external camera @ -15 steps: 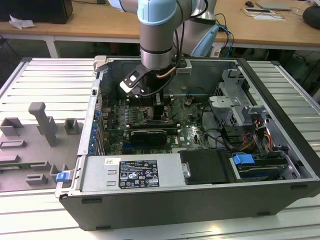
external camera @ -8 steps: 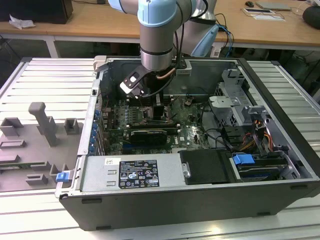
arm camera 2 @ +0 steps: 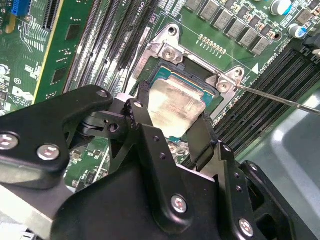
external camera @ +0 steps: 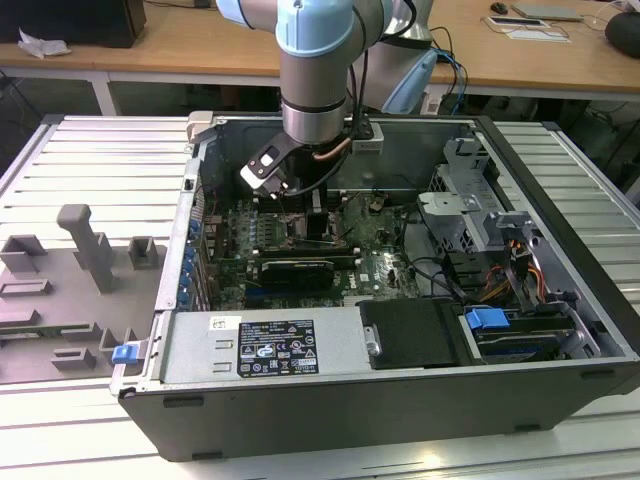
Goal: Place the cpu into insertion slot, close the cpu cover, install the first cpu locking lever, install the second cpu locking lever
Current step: 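Place the cpu into insertion slot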
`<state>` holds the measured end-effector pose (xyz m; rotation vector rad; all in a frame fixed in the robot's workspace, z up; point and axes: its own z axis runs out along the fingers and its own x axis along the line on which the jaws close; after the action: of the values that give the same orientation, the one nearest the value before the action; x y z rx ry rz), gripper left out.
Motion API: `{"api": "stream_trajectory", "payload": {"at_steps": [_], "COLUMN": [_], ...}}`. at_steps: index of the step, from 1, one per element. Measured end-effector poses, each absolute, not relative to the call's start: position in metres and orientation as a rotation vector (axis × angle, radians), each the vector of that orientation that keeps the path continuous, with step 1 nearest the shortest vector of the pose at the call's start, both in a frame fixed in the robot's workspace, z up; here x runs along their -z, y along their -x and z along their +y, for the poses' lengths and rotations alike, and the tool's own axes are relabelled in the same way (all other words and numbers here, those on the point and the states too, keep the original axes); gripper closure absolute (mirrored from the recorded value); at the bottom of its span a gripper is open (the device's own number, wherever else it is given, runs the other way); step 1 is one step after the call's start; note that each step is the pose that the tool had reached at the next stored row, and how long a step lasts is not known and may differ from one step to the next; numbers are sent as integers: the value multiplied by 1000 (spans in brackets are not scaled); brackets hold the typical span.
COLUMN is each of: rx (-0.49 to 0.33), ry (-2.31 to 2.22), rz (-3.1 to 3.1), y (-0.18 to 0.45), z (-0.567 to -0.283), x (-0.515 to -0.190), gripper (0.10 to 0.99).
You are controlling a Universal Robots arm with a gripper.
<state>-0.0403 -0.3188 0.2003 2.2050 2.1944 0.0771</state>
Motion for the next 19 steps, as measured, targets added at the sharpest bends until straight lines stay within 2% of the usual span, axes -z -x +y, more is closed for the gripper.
{"api": "stream_trajectory", "payload": {"at_steps": [7, 9, 10, 15, 16, 17, 18, 19], "rx": [-77, -77, -77, -77, -77, -77, -77, -77], "ry": [-2205, -2205, -2205, -2205, -2205, -2205, -2205, -2205], "rz": [2194, 2194, 2194, 2194, 2194, 2194, 2194, 2194], "y": [40, 40, 40, 40, 40, 40, 40, 40], "z": [-319, -319, -319, -319, -319, -319, -319, -319], "x": [-199, -199, -199, -206, -209, -211, -212, -212], "gripper": [545, 533, 471, 471, 490, 553, 553, 616]}}
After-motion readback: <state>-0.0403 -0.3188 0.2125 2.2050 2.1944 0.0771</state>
